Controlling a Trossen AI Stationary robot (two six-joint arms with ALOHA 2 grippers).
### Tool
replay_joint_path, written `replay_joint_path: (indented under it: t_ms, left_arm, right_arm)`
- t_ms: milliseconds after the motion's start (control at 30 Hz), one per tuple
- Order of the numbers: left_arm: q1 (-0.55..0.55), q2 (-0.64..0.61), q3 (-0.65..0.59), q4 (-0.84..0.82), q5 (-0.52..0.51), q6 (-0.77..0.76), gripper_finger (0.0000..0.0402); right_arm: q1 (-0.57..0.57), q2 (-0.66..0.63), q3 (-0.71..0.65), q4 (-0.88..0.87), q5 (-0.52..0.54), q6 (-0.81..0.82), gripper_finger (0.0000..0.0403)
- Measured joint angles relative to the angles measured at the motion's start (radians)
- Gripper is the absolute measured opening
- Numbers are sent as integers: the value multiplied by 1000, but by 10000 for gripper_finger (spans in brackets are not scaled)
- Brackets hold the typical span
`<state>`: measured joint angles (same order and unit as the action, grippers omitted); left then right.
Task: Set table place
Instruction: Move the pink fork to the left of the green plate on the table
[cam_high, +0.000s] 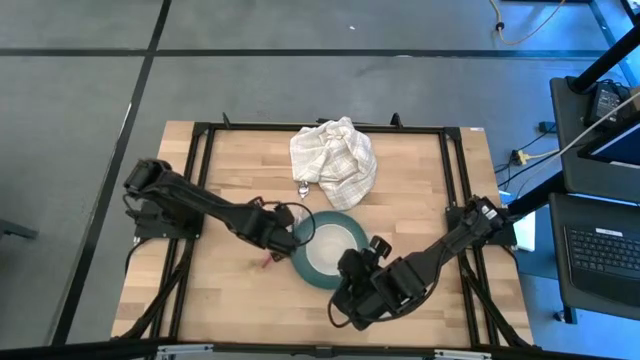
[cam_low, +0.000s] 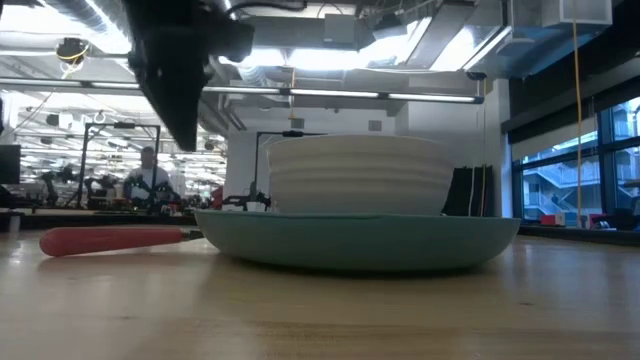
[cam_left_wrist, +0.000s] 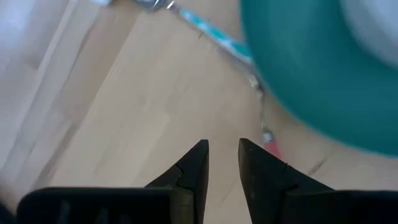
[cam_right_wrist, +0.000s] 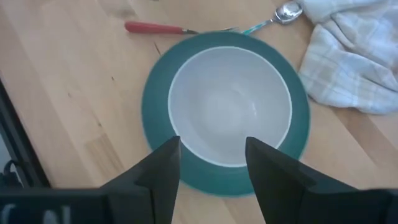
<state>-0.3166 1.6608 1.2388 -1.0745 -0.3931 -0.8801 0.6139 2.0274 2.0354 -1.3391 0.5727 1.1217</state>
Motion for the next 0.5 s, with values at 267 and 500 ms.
replay_joint_path:
  t_ms: [267,500]
  left_arm:
    - [64,5,-22,108,89,131,80]
    - [127,4,-115,188,219,181,80]
  right_arm:
    - [-2,0,0,-3,9,-1,181]
    - [-2,0,0,-2,9,-2,181]
